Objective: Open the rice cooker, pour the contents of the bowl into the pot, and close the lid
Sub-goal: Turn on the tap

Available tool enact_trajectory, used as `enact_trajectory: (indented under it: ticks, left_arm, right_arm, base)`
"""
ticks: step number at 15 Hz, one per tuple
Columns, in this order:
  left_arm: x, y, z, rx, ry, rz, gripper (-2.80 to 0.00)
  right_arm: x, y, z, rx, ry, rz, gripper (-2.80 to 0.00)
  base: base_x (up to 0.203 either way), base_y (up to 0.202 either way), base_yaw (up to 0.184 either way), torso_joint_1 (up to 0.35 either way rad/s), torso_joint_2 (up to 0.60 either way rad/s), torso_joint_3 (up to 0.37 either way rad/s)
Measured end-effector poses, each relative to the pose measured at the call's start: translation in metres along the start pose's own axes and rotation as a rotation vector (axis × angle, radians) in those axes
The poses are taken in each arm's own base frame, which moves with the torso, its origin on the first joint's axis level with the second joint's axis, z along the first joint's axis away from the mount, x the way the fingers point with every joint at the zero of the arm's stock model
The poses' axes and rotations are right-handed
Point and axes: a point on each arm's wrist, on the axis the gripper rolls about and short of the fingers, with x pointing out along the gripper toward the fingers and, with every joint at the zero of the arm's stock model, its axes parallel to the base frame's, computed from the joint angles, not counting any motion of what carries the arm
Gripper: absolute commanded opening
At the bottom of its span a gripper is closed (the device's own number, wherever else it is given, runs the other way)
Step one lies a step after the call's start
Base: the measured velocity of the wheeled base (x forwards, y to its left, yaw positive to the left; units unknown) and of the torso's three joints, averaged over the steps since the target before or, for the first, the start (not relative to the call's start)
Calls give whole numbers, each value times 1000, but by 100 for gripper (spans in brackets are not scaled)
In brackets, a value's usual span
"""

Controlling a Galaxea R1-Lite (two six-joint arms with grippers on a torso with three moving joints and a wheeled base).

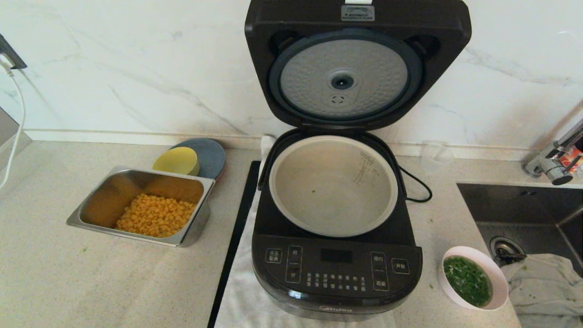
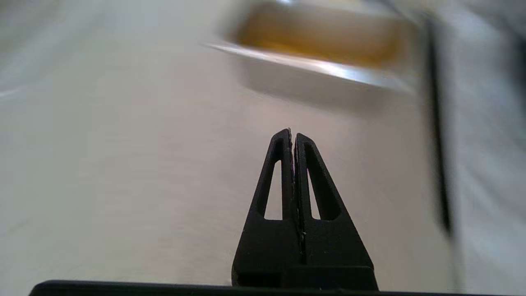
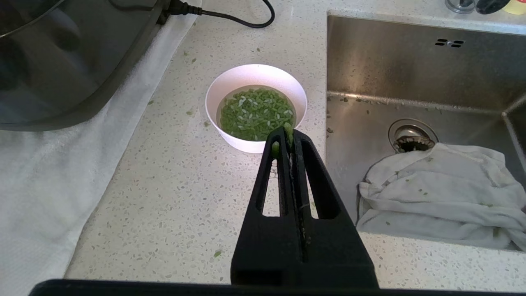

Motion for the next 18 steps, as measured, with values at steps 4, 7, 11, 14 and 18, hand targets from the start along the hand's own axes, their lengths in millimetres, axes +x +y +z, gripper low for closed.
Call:
enact_trajectory:
  ticks: [4,7,11,14,18]
  left_arm:
    - [-4,-5,-11,53,105,-192,-280]
    - [-3,-5,-11,38,97,-191,-280]
    - [-3,-5,-11,29,94,-189,-280]
    - [-3,-5,-11,29,94,-189,-280]
    - [-3,-5,-11,29,94,-189,-280]
  right_arm:
    - [0,0,0,0,-1,0,-280]
    - [0,0,0,0,-1,0,-280]
    - [0,0,0,-2,0,-1,-280]
    - [0,0,0,-6,1,-1,-280]
    - [0,0,0,-28,4,-6,-280]
  base:
    - [0,0,0,0,0,0]
    - [0,0,0,0,0,0]
    - [0,0,0,0,0,0]
    - [0,0,0,0,0,0]
    - [0,0,0,0,0,0]
